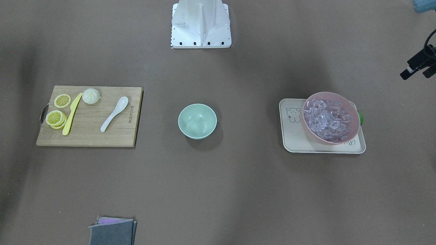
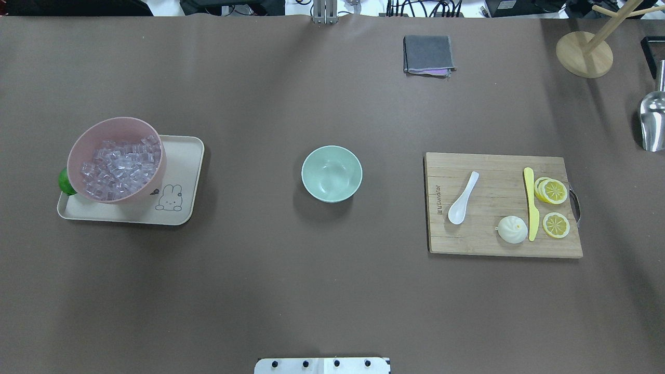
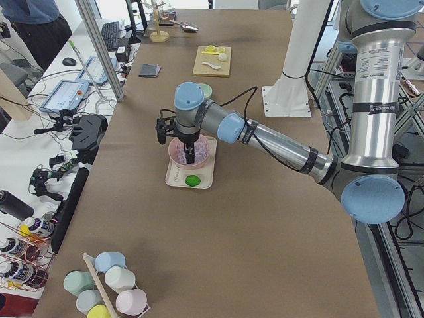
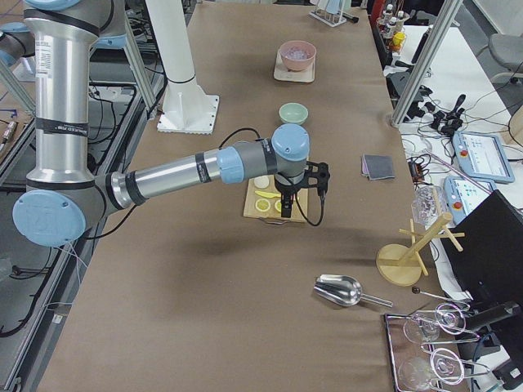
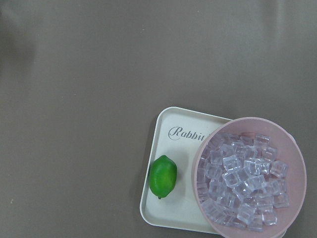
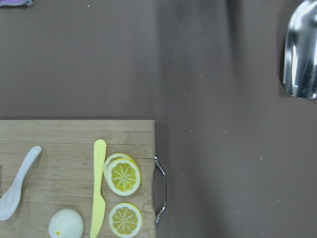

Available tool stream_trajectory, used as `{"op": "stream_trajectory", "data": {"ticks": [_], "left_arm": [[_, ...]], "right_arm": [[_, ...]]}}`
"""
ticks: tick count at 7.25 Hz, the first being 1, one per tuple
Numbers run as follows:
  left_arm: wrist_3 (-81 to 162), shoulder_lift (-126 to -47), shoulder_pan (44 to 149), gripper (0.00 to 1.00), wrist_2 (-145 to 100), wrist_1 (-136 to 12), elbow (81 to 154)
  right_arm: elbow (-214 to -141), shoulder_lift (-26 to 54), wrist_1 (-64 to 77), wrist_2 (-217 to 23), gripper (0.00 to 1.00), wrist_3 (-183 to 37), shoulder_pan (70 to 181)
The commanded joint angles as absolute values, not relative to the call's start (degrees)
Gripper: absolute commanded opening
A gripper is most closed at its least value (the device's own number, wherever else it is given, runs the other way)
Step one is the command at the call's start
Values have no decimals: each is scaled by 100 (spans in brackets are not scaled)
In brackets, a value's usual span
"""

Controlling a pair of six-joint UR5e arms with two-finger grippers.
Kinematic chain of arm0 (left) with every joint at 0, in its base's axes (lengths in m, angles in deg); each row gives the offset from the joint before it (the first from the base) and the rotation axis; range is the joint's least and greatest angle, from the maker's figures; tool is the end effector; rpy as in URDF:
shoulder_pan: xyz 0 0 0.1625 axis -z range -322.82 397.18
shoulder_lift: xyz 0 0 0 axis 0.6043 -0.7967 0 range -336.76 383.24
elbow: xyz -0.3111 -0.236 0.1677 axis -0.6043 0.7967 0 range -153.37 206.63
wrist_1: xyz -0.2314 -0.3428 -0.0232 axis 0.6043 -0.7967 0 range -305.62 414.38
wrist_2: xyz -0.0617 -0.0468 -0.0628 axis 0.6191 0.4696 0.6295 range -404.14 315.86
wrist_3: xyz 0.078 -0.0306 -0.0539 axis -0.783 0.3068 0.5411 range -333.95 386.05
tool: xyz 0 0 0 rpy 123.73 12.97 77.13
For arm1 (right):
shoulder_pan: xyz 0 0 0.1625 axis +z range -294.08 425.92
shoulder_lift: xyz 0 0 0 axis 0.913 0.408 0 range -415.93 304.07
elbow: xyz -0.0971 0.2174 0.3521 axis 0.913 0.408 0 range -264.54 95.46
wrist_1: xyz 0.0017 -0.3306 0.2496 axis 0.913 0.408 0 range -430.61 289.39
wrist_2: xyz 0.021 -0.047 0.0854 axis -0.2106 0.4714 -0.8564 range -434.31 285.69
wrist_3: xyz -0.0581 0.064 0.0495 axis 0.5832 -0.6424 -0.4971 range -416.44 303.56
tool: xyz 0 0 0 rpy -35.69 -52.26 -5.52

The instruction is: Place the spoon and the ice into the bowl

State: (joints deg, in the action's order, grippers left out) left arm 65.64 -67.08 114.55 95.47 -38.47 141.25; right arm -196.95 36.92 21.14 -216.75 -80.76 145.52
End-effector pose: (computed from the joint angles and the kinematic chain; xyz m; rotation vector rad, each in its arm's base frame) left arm 0.0481 -0.4774 0.4328 0.0344 0.9620 -0.2238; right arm -0.0300 -0.4641 0.4831 0.0047 -0.9518 0.0822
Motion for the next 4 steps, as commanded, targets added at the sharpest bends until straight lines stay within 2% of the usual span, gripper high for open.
{"op": "stream_trajectory", "data": {"ticks": [1, 3, 4], "left_arm": [[6954, -7061, 11050, 97, 9368, -3826, 14124], [7754, -7430, 10488, 97, 8772, -3800, 14028], [7877, -7632, 10460, 97, 8770, -3800, 13853]], "right_arm": [[-19931, 3180, 2106, -21120, 92, -9611, 13471], [-19889, 2951, 1512, -20653, 89, -10744, 12433], [-19636, 2689, 1265, -20224, 84, -11577, 11906]]}}
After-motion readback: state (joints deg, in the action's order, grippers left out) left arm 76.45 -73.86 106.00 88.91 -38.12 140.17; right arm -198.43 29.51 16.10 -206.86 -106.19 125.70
